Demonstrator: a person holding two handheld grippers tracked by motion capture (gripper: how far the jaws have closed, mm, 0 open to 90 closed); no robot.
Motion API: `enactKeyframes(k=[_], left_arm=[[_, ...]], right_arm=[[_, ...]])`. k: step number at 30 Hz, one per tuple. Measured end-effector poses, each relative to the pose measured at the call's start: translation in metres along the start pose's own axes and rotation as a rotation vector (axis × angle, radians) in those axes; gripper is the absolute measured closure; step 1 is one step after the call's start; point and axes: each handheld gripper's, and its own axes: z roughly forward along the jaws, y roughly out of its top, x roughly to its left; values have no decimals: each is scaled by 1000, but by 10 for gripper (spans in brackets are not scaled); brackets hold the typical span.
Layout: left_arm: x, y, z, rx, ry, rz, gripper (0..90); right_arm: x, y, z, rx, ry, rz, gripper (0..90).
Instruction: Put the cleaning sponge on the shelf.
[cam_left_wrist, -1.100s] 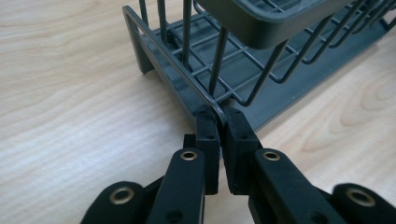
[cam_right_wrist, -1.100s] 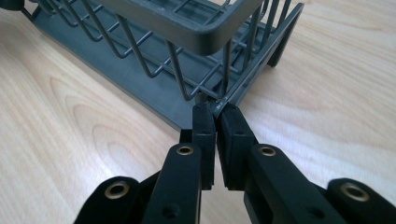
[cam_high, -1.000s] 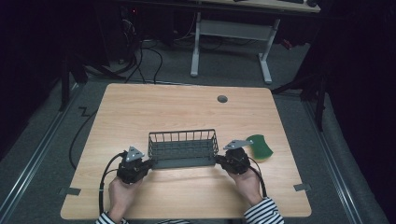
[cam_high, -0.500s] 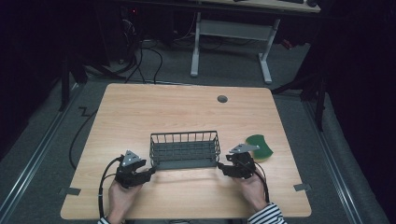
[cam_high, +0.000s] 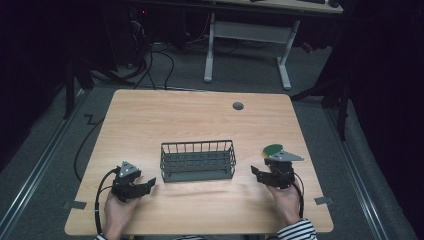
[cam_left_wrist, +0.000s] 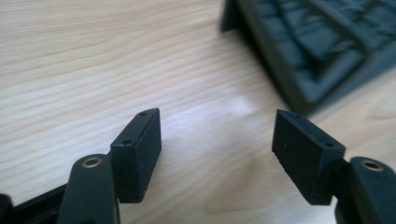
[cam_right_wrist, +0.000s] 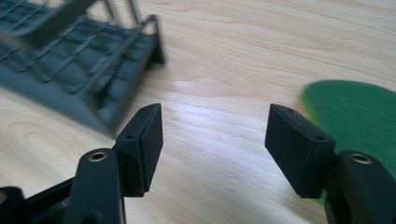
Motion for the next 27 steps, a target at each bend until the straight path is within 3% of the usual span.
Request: enactKeyframes(k=[9,14,20,27], left_arm=[[18,4,4,8,88,-32,334],[24,3,7,-10,108,-48,334],[22,2,10,-23,134,-9,323],[19,2,11,-18,133,-10,281]], right_arm=[[-32,1,-2,-2,-109,57,322],[-48,2,4,10,-158,98,294],[-62,2,11,34,-184,127,296],[-70,0,23,91,-190,147,267]])
